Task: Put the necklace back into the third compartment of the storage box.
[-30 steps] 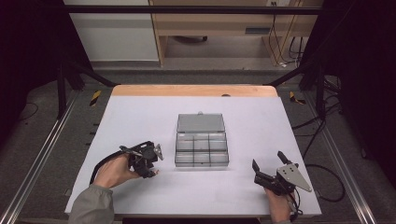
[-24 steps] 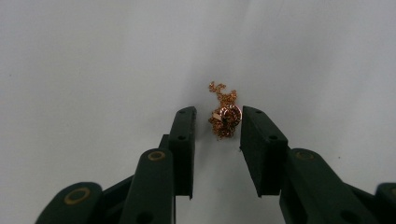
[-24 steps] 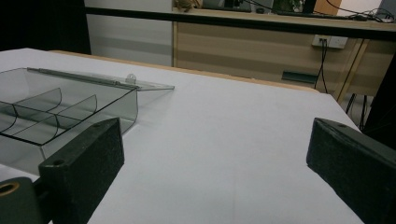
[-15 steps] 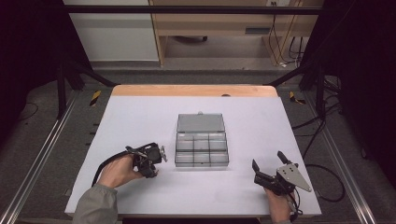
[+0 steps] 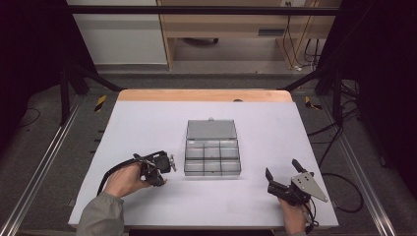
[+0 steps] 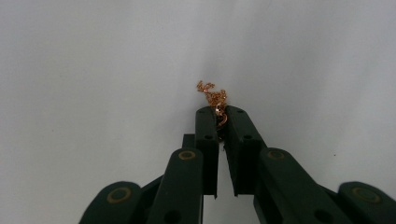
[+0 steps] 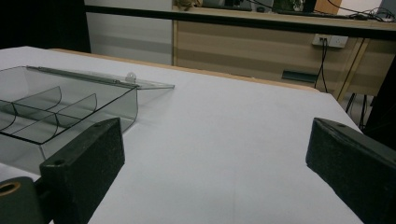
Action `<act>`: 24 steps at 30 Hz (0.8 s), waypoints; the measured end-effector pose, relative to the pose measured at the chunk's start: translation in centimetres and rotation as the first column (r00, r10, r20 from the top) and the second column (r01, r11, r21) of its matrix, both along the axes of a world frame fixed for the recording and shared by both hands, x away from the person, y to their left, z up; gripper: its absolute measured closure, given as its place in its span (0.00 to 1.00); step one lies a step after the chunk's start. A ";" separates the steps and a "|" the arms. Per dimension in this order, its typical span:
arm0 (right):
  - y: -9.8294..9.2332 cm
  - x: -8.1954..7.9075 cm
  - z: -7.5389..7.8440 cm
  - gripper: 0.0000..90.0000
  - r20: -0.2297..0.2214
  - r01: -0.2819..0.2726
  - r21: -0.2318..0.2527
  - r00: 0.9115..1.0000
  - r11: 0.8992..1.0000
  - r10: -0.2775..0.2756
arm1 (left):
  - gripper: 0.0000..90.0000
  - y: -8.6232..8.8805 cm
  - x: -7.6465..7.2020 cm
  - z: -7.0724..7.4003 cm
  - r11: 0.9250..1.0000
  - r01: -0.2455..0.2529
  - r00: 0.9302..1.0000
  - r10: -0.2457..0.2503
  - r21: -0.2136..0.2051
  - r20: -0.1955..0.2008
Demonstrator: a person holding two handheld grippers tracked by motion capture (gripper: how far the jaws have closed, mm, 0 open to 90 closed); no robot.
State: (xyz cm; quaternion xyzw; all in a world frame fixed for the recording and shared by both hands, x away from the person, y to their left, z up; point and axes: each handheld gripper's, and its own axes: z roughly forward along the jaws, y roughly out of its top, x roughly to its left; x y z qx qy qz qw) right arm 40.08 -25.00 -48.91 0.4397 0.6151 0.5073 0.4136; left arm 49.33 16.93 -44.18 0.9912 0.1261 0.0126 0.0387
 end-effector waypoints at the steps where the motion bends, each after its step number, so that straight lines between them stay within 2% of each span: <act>1: 0.0 0.0 0.0 0.06 -0.002 0.001 -0.001 1.000 1.000 -0.001 | 0.93 0.0 0.0 0.0 1.000 0.003 1.000 -0.003 0.002 -0.001; 12: 0.1 0.0 0.0 0.06 -0.001 0.001 -0.004 1.000 1.000 -0.001 | 0.94 0.5 -0.1 0.0 0.999 -0.002 1.000 0.002 -0.032 0.002; 18: 0.1 0.0 0.0 0.06 -0.001 0.001 -0.004 1.000 1.000 -0.001 | 0.94 1.5 -0.1 -0.1 0.993 -0.034 0.999 0.035 -0.114 0.003; 20: 0.1 0.0 0.0 0.06 -0.002 0.001 -0.004 1.000 1.000 -0.001 | 0.94 1.6 -0.1 -0.1 0.992 -0.037 0.999 0.038 -0.118 0.006; 23: 0.1 0.0 0.0 0.06 -0.002 0.002 -0.004 1.000 1.000 -0.002 | 0.94 2.2 -0.2 0.1 0.986 -0.056 0.998 0.060 -0.154 0.020; 24: 0.1 0.0 0.0 0.06 -0.002 0.002 -0.004 1.000 1.000 -0.002 | 0.94 2.2 -0.2 0.1 0.986 -0.056 0.998 0.060 -0.154 0.020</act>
